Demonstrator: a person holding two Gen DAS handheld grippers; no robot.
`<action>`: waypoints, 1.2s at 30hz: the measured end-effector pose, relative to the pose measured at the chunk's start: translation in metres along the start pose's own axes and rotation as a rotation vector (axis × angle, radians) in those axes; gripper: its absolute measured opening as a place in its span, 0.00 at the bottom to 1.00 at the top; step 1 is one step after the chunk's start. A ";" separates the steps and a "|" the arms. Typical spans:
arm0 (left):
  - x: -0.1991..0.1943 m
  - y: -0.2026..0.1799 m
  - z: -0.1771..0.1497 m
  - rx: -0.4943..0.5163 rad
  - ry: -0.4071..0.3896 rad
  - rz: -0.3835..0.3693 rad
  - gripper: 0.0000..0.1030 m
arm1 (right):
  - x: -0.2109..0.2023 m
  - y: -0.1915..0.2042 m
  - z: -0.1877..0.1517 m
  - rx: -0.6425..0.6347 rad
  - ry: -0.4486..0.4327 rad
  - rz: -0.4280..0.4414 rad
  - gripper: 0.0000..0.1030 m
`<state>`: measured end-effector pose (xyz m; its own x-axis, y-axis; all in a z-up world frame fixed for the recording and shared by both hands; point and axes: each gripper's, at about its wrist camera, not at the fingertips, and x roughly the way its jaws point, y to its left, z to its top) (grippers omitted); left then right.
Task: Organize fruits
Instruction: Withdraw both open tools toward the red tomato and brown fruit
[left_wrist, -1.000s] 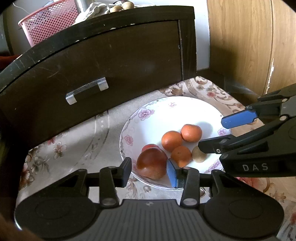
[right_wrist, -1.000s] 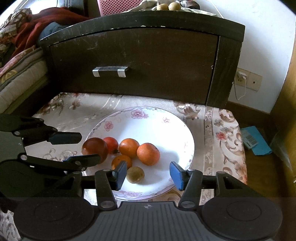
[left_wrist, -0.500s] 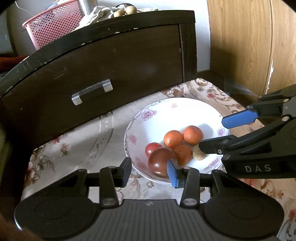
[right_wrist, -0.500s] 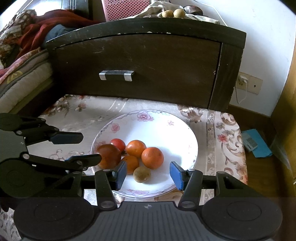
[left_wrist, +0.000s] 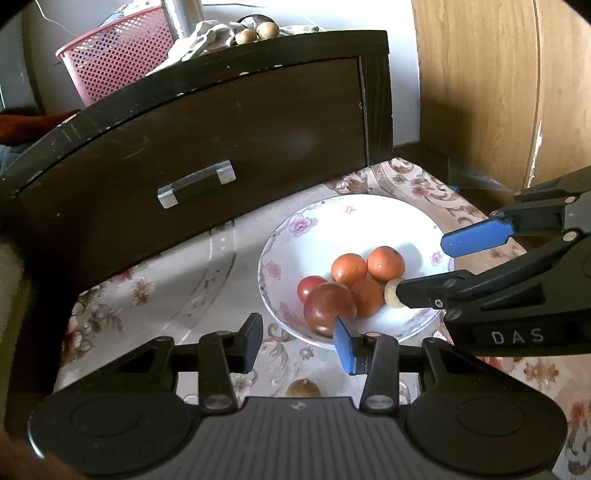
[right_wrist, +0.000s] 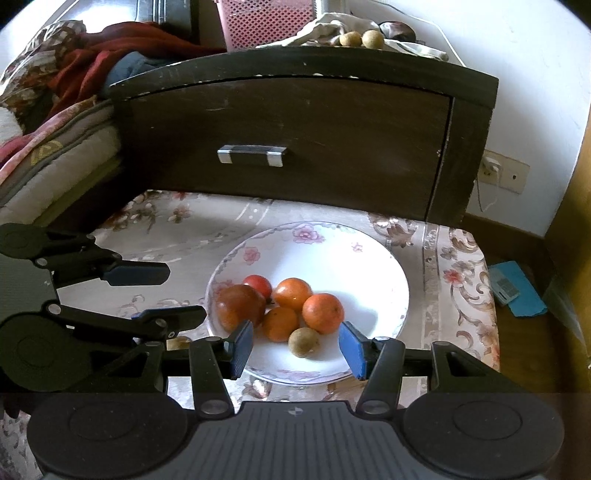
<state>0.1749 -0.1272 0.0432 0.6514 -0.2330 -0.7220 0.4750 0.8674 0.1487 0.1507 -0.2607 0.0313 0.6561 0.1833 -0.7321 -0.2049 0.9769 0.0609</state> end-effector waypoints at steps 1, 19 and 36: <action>-0.002 0.001 -0.001 0.002 0.000 0.001 0.48 | -0.001 0.002 0.000 -0.002 0.001 0.004 0.46; -0.050 0.032 -0.057 -0.023 0.053 -0.010 0.48 | -0.009 0.063 -0.018 -0.107 0.054 0.137 0.47; -0.040 0.017 -0.093 -0.049 0.143 -0.093 0.49 | 0.006 0.068 -0.036 -0.110 0.134 0.138 0.47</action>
<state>0.1017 -0.0620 0.0117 0.5133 -0.2514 -0.8205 0.4978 0.8661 0.0461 0.1149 -0.1974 0.0066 0.5157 0.2909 -0.8059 -0.3691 0.9243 0.0975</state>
